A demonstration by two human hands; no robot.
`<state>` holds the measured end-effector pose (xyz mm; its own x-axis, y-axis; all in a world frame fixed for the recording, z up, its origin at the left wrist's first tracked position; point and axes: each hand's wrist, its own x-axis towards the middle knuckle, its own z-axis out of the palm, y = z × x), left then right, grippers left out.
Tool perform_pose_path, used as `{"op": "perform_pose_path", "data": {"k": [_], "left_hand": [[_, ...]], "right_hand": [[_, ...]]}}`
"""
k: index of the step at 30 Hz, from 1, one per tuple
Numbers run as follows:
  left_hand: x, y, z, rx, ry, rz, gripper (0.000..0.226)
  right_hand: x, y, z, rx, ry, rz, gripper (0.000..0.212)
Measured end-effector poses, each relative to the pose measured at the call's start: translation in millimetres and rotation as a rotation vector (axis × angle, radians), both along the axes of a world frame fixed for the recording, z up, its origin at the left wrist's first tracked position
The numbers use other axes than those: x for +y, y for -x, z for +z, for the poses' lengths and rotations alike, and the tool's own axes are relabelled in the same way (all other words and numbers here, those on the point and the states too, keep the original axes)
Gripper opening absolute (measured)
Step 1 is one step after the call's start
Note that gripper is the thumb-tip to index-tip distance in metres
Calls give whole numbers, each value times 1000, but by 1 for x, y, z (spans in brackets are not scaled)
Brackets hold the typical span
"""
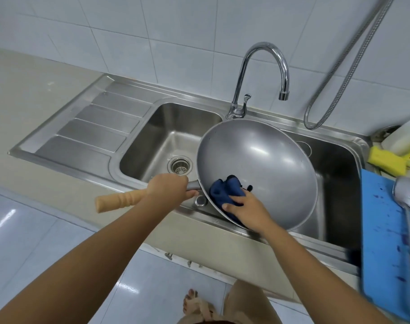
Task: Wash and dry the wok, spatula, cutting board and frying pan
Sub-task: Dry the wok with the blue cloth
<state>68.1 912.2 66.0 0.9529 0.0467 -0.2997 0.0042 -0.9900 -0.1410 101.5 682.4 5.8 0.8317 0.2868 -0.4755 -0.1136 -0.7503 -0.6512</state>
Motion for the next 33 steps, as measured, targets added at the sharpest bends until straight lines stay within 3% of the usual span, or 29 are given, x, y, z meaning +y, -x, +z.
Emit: {"op": "perform_pose_path", "data": {"k": [4,9,10,12,14,16,18,21,23,26,29,31,33], "left_hand": [[3,-11,7,2,2,-47,55],[15,-4,-6,11,78,-43,54],[17,1,-12,3,83,-38,54],[18,9,-21,-23,78,-34,53],[18,13,-25,-42,67,-30,52],[17,15,-27,-45,52,-27,54],[15,14,-26,-39,42,-21,55],[14,9,-19,-15,33,-23,54],[14,6,-13,-15,36,-21,54],[13,1,-4,-21,30,-22,53],[7,-7,6,-36,2,-61,52],[4,-12,9,-37,-14,-82,52],[-1,-16,12,-37,-36,-93,53]], "right_hand": [[-44,-20,30,209,55,1,31],[-75,-21,29,179,-114,-161,32],[-75,-23,28,118,-43,-148,33],[-65,-32,23,-99,346,-41,31],[-41,-32,20,-118,571,28,54],[-7,-21,9,-4,591,92,91],[28,-12,-3,1,537,147,102],[56,-15,-2,-9,291,164,84],[41,-22,-9,-9,279,266,74],[-29,-38,-19,-86,630,381,73],[-93,-60,-13,-280,1007,274,69],[-98,-62,-10,-292,1020,240,71],[-73,-50,-18,-202,819,207,74]]}}
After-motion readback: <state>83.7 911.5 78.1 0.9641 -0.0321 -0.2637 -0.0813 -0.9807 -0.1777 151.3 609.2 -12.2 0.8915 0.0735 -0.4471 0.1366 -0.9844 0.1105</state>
